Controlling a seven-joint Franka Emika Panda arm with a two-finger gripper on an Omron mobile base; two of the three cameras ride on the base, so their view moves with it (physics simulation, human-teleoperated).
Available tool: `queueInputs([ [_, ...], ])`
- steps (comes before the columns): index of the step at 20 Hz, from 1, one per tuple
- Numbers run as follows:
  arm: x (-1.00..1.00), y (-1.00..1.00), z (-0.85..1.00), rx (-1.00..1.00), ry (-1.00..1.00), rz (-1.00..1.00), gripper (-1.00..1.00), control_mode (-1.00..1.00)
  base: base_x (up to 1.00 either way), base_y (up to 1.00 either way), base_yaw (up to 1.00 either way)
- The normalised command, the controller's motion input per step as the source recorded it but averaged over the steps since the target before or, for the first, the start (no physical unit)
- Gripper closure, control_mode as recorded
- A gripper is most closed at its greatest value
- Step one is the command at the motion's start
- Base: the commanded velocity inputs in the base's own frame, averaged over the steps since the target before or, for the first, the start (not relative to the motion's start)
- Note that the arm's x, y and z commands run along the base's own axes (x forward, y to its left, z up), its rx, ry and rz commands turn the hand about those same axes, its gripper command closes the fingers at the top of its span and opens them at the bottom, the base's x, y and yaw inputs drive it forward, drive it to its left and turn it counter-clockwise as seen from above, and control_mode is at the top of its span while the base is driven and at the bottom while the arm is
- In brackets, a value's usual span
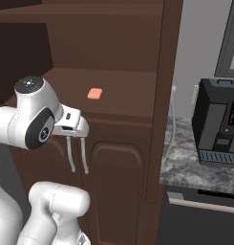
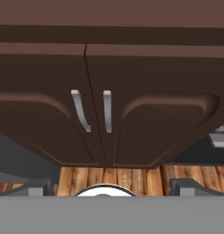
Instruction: Pick up the bar soap and bar soap from the sink, and place them back in the cabinet, and close the cabinet doors.
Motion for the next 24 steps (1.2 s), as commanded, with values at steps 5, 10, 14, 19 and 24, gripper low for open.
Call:
queueInputs([
  [5,0.0,0.0,0.0,0.0,0.0,0.0,-1.0,1.0,-0.01,0.0,0.0],
  [10,0.0,0.0,0.0,0.0,0.0,0.0,-1.0,1.0,-0.47,0.0,0.0],
  [14,0.0,0.0,0.0,0.0,0.0,0.0,-1.0,1.0,-0.89,-0.02,0.0],
  [19,0.0,0.0,0.0,0.0,0.0,0.0,-1.0,1.0,-0.82,-0.11,0.0],
  [24,0.0,0.0,0.0,0.0,0.0,0.0,-1.0,1.0,-0.5,-0.44,0.0],
])
